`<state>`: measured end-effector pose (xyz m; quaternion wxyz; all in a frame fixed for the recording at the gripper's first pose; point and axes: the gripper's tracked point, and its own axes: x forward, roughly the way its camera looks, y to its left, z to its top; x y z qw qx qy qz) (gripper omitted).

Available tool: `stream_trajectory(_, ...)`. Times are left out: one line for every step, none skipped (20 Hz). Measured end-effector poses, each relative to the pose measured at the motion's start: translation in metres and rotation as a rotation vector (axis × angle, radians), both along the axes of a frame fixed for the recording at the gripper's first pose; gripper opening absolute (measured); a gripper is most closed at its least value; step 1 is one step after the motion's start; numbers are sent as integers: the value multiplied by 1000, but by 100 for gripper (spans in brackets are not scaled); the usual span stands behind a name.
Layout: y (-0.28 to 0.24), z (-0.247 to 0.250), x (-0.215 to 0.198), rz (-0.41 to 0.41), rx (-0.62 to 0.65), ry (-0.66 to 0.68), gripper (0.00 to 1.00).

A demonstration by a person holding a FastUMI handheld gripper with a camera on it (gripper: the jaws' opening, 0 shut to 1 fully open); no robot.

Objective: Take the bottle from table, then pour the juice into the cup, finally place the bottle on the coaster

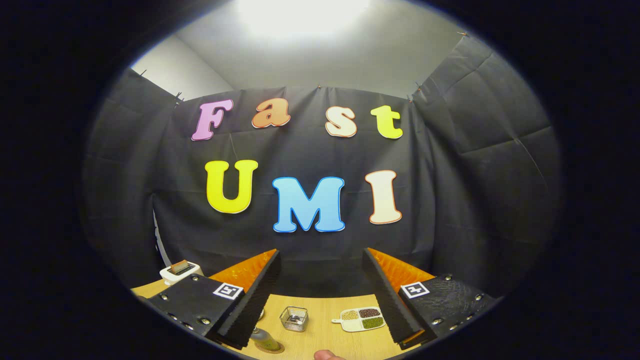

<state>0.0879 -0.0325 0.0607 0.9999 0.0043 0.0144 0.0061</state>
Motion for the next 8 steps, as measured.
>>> stream_trajectory(-1,1,-2,6,-6,4,99)
stream_trajectory(-1,1,-5,14,-12,4,99)
stream_trajectory(-1,-2,-6,20,-17,11,99)
stream_trajectory(-2,-6,-9,27,-21,20,99)
stream_trajectory(-2,-11,-11,33,-22,30,99)
stream_trajectory(-3,-16,-13,38,-22,39,99)
stream_trajectory(-3,-19,-15,44,-19,45,99)
stream_trajectory(-5,-22,-16,50,-16,48,99)
